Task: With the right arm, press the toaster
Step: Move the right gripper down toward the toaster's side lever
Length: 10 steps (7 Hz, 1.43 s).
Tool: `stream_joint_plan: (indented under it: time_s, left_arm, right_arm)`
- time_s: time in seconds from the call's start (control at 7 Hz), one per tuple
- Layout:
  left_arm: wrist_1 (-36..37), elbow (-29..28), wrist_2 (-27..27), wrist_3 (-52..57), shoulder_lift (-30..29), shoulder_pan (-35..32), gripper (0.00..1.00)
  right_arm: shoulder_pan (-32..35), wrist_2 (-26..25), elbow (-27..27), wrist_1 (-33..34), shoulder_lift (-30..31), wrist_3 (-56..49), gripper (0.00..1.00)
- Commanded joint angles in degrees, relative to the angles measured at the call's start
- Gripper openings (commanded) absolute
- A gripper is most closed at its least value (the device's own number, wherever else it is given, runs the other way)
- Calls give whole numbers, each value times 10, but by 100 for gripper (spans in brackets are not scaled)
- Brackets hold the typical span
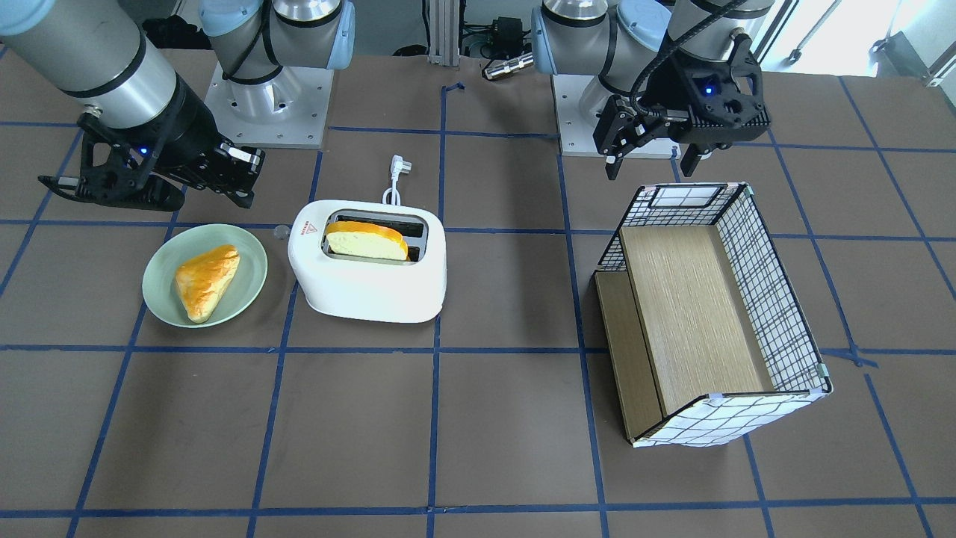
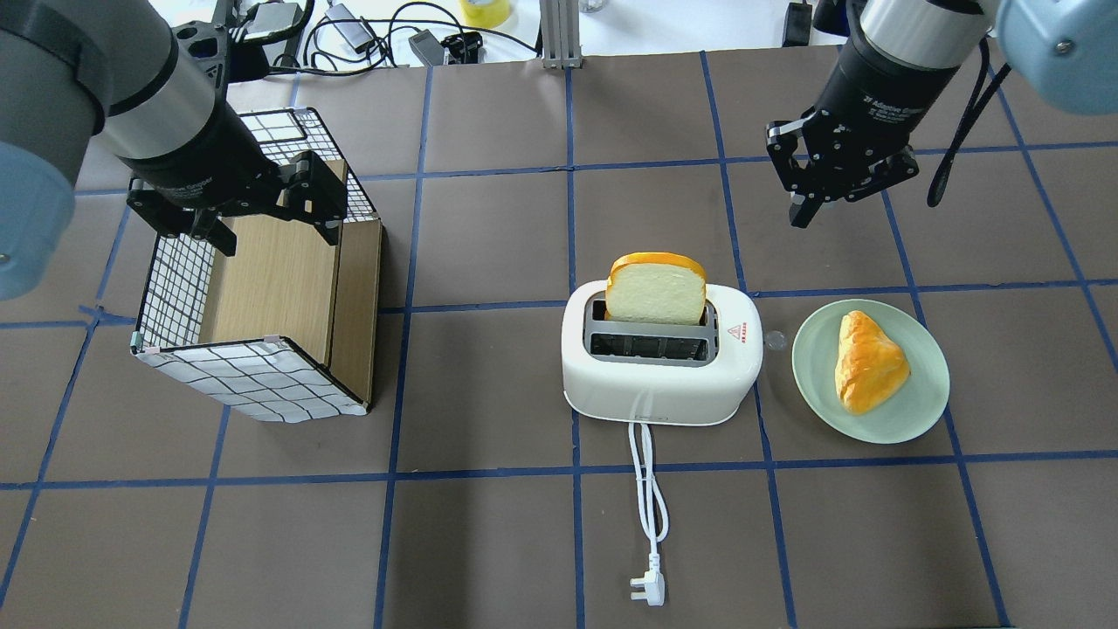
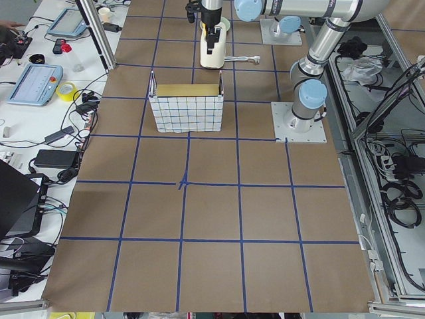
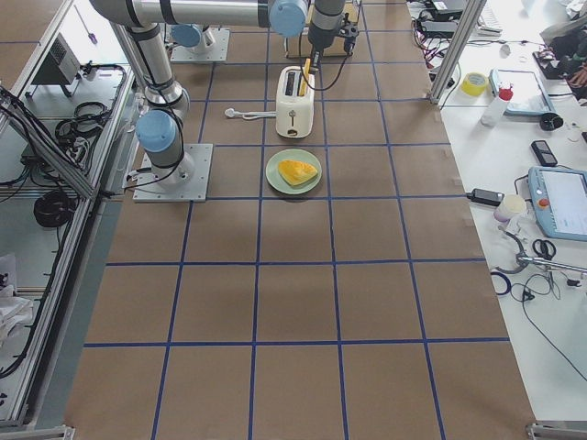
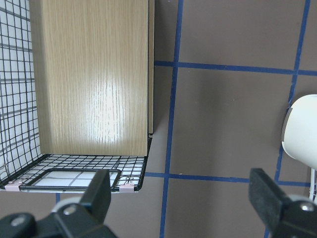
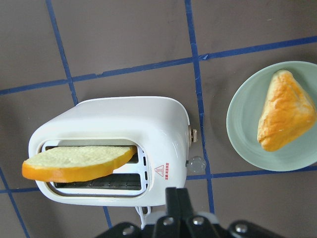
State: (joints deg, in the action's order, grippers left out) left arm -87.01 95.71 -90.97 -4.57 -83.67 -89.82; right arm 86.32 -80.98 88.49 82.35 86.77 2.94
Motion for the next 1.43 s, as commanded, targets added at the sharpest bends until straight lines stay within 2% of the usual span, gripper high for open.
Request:
stream_joint_plan:
  time_s: [0.0,0.14,0.57,0.86,1.29]
  left_arm:
    - [0,0,0,0,0,0,100]
    - [0,0,0,0,0,0,100]
    - [0,0,-1,0,0,0,100]
    - [0,0,0,0,0,0,100]
    - [0,0,0,0,0,0,100]
  right_arm:
    - [-39,13,44,1,0,-103,0]
    - [-68,68,69,-3,0,-155,0]
    - [-108,142,169,21,0,-277,0]
    - [-120,142,204,54,0,-318,0]
    - [-131,151,211,55,-10,-351,0]
